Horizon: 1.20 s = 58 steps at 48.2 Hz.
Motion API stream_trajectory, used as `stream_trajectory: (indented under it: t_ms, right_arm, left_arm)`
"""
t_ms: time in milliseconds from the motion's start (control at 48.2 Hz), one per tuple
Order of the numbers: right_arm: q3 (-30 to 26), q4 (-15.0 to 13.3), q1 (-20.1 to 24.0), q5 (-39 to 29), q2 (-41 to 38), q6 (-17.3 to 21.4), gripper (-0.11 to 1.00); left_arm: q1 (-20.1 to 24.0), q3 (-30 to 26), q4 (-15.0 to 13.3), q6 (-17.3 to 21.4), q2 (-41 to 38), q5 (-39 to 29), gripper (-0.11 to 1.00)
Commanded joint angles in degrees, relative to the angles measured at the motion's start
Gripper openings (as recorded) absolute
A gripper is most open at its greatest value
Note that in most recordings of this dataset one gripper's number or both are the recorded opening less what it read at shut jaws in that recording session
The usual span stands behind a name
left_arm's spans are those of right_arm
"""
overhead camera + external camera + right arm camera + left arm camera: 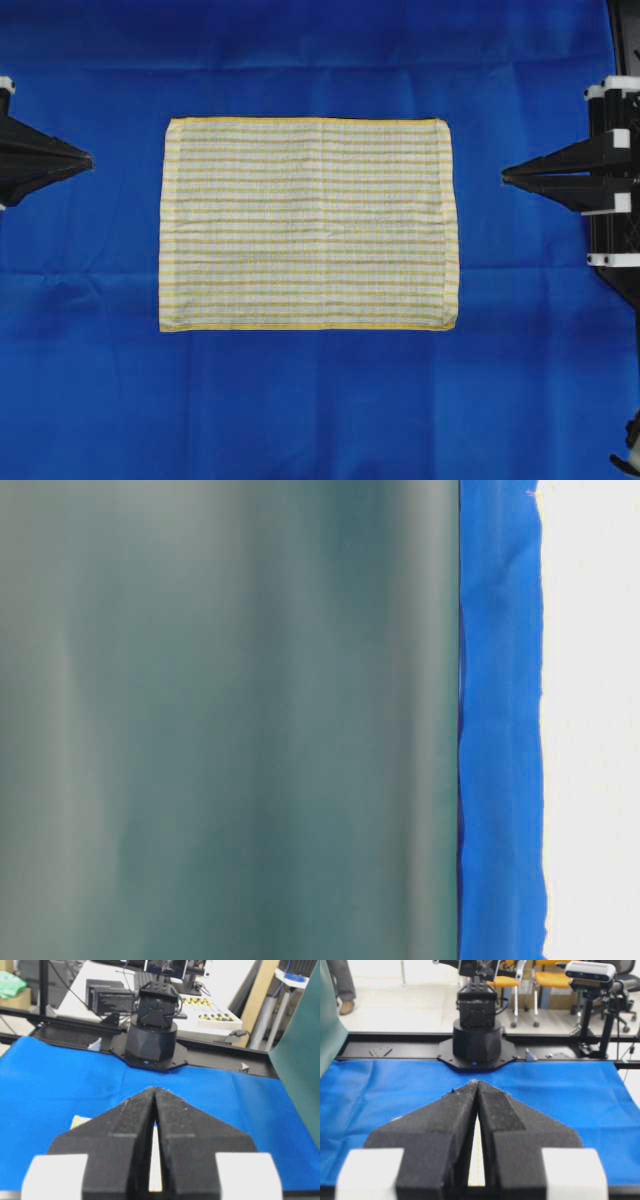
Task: Fold the yellow towel.
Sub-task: 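Move both grippers to the towel's top corners and grasp them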
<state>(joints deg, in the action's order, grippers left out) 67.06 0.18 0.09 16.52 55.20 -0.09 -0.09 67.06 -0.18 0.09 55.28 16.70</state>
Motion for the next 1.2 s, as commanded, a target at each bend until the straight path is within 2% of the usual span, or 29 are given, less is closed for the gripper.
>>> stream_trajectory:
  t_ms: [0, 228, 540, 581, 643, 809, 851, 892, 1017, 1100, 1183]
  right_arm:
    - [-1.05, 0.0, -1.14, 0.53, -0.44, 0.18, 0.0]
    - [-2.29, 0.79, -6.68, -4.13, -3.08, 0.44, 0.0]
    - [-1.58, 4.92, -16.44, -5.01, -12.3, 0.35, 0.01]
    - [-1.58, 5.45, -17.67, -5.1, -14.68, 0.44, 0.05]
    - [-1.58, 5.89, -19.16, -5.1, -17.67, 0.35, 0.19]
    - [-1.76, 6.59, -22.41, -4.31, -27.16, 0.35, 0.69]
    - [-1.85, 6.77, -23.12, -3.69, -29.44, 0.35, 0.76]
    - [-1.93, 6.77, -23.73, -2.99, -31.73, 0.35, 0.74]
    - [-2.11, 7.29, -25.75, -0.35, -38.23, 0.35, 0.65]
    - [-2.29, 7.65, -26.89, 0.79, -41.48, 0.35, 0.65]
    - [-2.64, 7.73, -27.77, 1.49, -44.12, 0.35, 0.65]
  left_arm:
    - [0.53, -1.14, -1.76, 1.05, -0.79, -0.7, 0.0]
    - [4.66, -0.79, -2.11, 1.49, -2.64, -1.49, 0.0]
    - [12.57, -0.79, -2.11, 2.02, -15.12, -0.26, 0.01]
    - [13.36, -0.79, -2.11, 2.11, -17.05, 0.35, 0.04]
    - [14.24, -0.79, -2.11, 2.11, -19.86, 1.76, 0.16]
    - [16.44, -0.62, -2.11, 2.11, -27.77, 6.59, 0.66]
    - [17.31, -0.62, -2.11, 2.11, -30.32, 8.0, 0.76]
    - [18.02, -0.7, -2.11, 2.11, -32.61, 9.05, 0.84]
    - [19.86, -0.97, -2.11, 2.11, -39.46, 12.04, 0.77]
    - [21.09, -1.41, -2.11, 2.11, -44.12, 14.15, 0.72]
    - [22.41, -2.02, -2.11, 2.11, -48.25, 16.17, 0.71]
